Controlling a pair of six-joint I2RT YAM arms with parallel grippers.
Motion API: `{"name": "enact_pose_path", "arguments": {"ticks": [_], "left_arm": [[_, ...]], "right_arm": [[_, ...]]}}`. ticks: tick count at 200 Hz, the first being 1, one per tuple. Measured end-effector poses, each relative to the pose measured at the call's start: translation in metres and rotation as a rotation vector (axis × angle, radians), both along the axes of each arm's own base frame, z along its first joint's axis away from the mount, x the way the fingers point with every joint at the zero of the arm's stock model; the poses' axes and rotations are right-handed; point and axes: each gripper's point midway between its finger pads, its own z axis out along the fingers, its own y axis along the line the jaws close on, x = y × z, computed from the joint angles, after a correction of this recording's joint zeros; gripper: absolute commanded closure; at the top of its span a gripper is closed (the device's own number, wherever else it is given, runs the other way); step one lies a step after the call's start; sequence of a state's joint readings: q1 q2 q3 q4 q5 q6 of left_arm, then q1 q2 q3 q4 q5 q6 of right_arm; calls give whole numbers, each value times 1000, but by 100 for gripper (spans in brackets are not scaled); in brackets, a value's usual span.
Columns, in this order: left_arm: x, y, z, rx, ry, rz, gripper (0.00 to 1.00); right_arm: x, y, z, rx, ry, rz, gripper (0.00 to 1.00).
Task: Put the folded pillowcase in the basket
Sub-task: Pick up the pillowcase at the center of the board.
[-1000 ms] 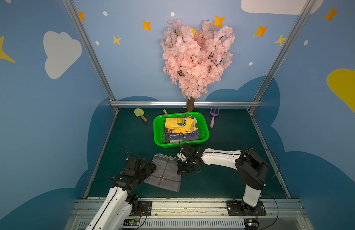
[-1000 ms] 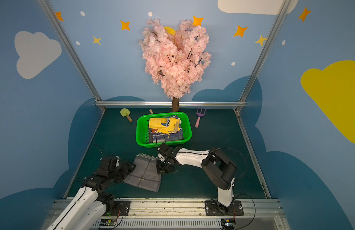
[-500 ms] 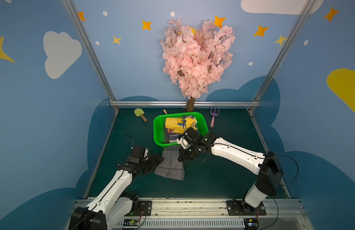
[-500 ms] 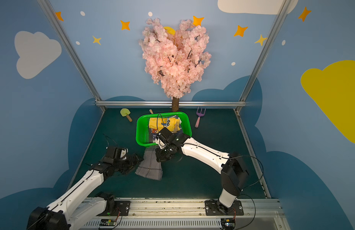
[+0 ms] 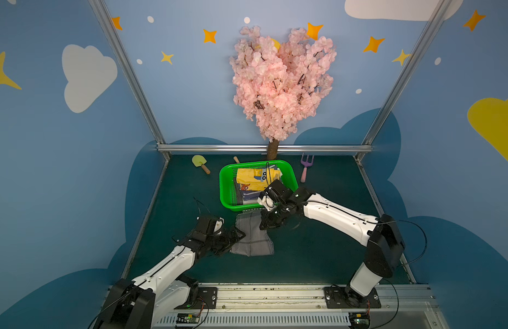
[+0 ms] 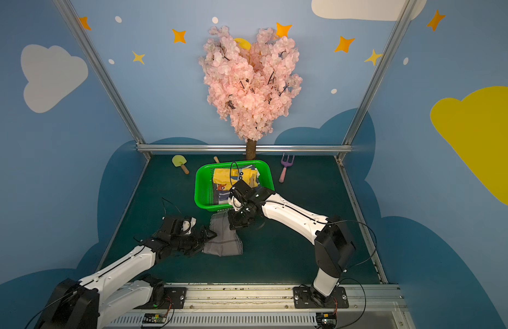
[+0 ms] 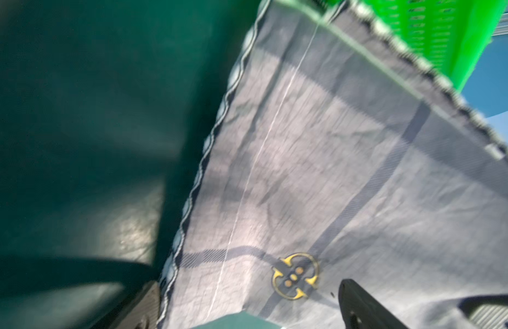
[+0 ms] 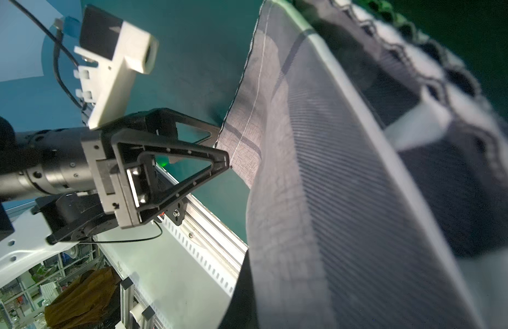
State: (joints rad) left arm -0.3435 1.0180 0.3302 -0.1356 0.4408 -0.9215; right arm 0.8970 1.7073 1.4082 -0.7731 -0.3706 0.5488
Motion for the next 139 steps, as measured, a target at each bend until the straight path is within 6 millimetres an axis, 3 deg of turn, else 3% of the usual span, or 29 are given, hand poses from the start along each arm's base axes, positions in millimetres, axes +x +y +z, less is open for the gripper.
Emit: {"name": "enact_pose_path", "arguments": {"ticks": [64, 77, 89, 102, 108, 126, 139], "left_arm": [[0, 6, -11, 59, 29, 7, 0], [3, 3, -11, 51, 30, 8, 5], [7, 1, -13, 50, 24, 11, 24], [10, 0, -18, 63, 30, 15, 59], [11, 1, -22, 74, 36, 18, 71], [7, 3, -32, 112, 62, 18, 96], [5, 4, -36, 130, 69, 12, 97]], "right_arm": [[0, -1, 2, 15, 17, 5, 100], [-1, 0, 2, 18, 21, 7, 100], [-1, 0, 2, 20, 23, 8, 100], [-1, 0, 2, 21, 24, 8, 100], [-1, 0, 3, 22, 24, 8, 100], [-1, -1, 2, 23, 27, 8, 100], [-1, -2, 2, 22, 30, 5, 100]]}}
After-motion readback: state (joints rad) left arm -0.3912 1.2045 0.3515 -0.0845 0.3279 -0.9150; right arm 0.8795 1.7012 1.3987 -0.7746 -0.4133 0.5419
